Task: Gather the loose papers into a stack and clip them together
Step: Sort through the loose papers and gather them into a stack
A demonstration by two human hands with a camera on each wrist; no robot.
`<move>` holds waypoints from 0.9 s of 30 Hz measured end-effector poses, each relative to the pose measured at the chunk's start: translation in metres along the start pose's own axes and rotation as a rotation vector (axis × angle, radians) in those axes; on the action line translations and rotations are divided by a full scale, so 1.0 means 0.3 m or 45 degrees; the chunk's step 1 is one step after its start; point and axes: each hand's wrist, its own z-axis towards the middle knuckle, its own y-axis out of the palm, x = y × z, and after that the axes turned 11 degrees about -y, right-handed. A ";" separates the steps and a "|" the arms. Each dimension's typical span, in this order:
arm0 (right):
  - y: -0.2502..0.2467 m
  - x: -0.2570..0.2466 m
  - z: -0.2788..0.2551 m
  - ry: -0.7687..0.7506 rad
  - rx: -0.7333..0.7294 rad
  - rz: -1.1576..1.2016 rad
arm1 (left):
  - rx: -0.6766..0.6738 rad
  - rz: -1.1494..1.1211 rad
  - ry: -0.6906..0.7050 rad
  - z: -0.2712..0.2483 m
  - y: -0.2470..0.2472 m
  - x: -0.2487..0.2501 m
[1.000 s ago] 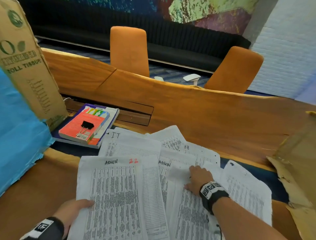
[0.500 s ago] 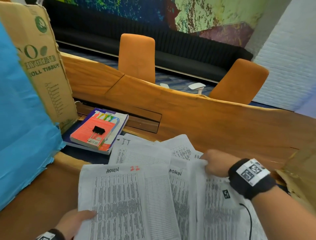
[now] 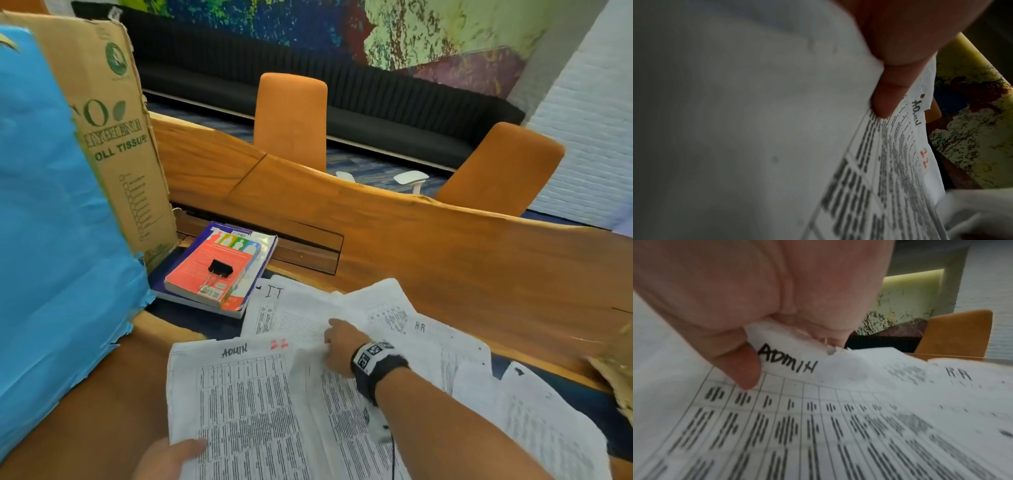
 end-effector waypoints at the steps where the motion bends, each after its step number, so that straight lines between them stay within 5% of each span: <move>1: 0.027 0.004 0.004 0.015 -0.017 -0.014 | 0.013 0.009 0.010 0.002 -0.004 -0.004; 14: 0.112 0.097 0.027 -0.130 0.057 0.015 | 0.028 0.046 -0.094 -0.003 -0.006 0.013; 21: 0.128 0.082 0.058 0.036 -0.059 -0.176 | 0.012 0.051 -0.102 -0.007 -0.014 0.009; 27: 0.095 0.067 0.007 -0.021 -0.065 -0.292 | 0.000 0.061 -0.020 -0.037 -0.009 0.007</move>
